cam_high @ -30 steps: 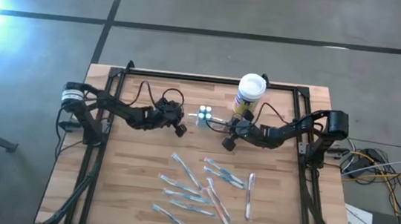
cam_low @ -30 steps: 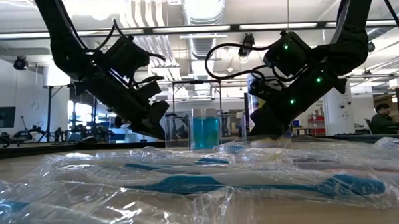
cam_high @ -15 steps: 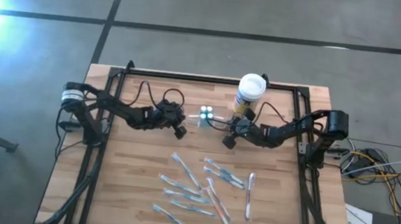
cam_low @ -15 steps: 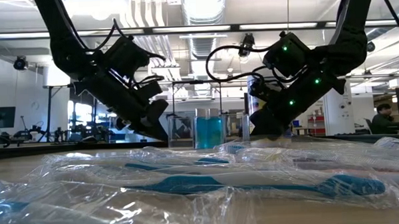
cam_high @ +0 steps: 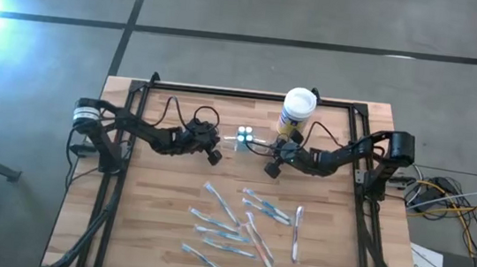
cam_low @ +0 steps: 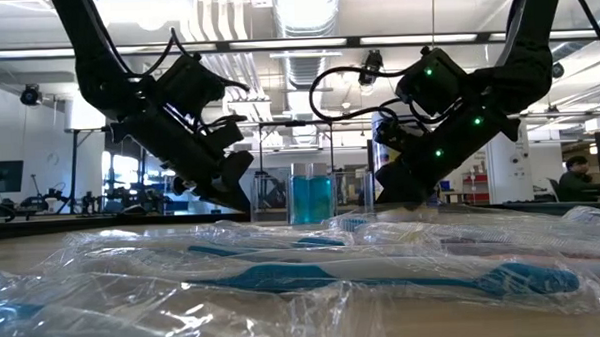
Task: Pick & Place toothbrushing station
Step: Adjust the transparent organizer, then put the violet toothbrush into the transparent organizer
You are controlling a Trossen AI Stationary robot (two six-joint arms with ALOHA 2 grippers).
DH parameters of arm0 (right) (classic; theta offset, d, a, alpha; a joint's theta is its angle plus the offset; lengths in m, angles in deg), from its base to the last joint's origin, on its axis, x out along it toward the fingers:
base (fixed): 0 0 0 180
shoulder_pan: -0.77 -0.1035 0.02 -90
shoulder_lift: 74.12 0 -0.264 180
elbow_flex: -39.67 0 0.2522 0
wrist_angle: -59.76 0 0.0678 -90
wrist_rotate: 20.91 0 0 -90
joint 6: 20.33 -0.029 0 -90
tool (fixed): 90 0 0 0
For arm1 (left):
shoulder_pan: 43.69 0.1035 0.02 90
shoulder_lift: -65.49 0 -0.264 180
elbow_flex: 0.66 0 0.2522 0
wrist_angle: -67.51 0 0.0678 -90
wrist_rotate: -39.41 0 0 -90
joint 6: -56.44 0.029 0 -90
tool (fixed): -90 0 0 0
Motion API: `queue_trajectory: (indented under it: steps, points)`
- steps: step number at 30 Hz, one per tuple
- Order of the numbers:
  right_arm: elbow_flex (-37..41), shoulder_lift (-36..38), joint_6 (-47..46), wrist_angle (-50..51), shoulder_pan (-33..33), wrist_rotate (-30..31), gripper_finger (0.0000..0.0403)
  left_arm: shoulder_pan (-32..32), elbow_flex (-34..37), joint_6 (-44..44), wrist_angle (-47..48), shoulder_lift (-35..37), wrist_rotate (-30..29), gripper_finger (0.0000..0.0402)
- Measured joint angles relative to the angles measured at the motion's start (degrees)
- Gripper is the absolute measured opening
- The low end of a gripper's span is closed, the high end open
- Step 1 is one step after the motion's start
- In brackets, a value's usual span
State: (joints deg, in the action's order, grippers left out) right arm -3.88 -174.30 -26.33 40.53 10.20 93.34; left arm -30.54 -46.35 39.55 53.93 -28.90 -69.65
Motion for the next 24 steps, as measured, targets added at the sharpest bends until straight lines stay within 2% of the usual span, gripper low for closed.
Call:
queue_trajectory:
  steps: [8, 12, 16, 20, 24]
  points:
    - [0.57, 2.86, -2.16, 5.60, -0.15, 1.57, 0.0008, -0.16, 0.25, 0.26, 1.73, 2.24, -1.39, 0.0011]
    - [1.66, 5.97, -2.20, 6.04, -0.13, 1.79, 0.0008, -0.35, 0.33, 0.59, 2.72, 3.72, -1.19, 0.0017]
    - [2.34, 10.48, -3.30, 12.19, -0.24, 2.10, 0.0008, -0.39, 0.38, 0.83, 6.66, 5.95, -1.21, 0.0022]
    - [2.75, 17.29, -3.45, 17.59, -2.34, 2.32, 0.0008, -1.36, 1.50, 3.77, 11.48, 12.15, -1.45, 0.0025]
    - [3.15, 26.28, -1.60, 19.13, -7.19, -0.26, 0.0008, -4.33, 5.14, 8.78, 13.45, 23.22, 0.21, 0.0022]
